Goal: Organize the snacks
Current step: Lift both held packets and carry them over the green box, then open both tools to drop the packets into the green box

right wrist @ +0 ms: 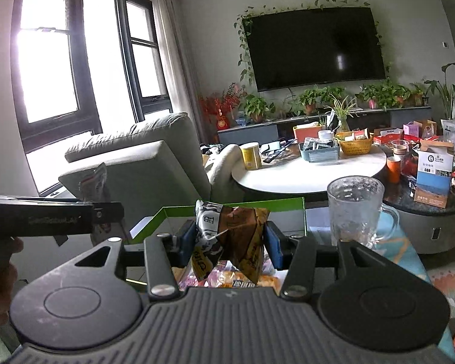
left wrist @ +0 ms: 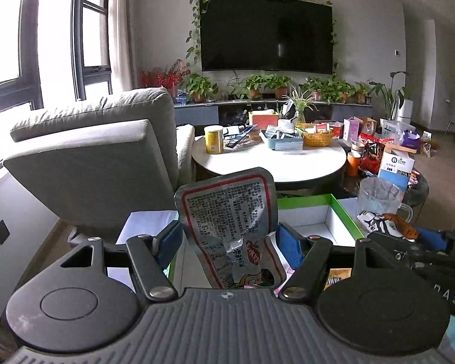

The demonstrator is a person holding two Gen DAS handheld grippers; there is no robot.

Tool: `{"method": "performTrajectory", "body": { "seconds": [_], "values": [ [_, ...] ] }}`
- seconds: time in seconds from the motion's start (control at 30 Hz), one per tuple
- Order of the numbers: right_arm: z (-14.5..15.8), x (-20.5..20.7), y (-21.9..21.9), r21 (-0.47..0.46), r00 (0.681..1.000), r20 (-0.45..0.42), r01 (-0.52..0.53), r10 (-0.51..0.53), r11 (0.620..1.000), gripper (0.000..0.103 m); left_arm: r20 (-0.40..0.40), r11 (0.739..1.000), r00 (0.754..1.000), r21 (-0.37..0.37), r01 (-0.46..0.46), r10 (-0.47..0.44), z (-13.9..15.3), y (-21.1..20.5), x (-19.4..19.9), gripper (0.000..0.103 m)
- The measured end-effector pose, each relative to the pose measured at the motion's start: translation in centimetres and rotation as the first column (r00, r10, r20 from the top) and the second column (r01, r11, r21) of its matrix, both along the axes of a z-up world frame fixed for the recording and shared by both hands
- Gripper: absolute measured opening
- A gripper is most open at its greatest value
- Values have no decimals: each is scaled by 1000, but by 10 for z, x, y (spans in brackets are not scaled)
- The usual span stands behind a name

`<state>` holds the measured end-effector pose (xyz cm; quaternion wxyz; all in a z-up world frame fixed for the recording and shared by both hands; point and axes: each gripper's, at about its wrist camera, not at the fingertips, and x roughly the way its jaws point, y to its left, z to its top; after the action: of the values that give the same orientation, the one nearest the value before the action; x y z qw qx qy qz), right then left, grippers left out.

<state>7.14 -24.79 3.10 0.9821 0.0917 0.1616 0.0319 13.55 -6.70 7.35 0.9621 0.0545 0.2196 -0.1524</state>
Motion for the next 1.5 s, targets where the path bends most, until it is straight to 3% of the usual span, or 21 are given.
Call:
{"method": "performTrajectory", "body": {
  "seconds": [0.33, 1.07, 1.17, 1.5],
  "values": [
    [-3, 22, -2, 13, 1000, -16, 14, -14, 1000, 48, -25, 1000, 1000, 9, -17, 18, -12, -9, 31, 65],
    [-30, 64, -6, 22, 992, -119, 45, -42, 999, 48, -196, 997, 980, 80, -9, 25, -61, -27, 76, 67],
    [-31, 65, -4, 26, 992, -118, 50, -47, 998, 48, -190, 997, 981, 81, -10, 26, -61, -27, 74, 73],
    [-28, 55, -5, 33, 992, -113, 53, -49, 998, 48, -158, 997, 987, 79, -21, 33, -49, -18, 59, 74]
  ]
}}
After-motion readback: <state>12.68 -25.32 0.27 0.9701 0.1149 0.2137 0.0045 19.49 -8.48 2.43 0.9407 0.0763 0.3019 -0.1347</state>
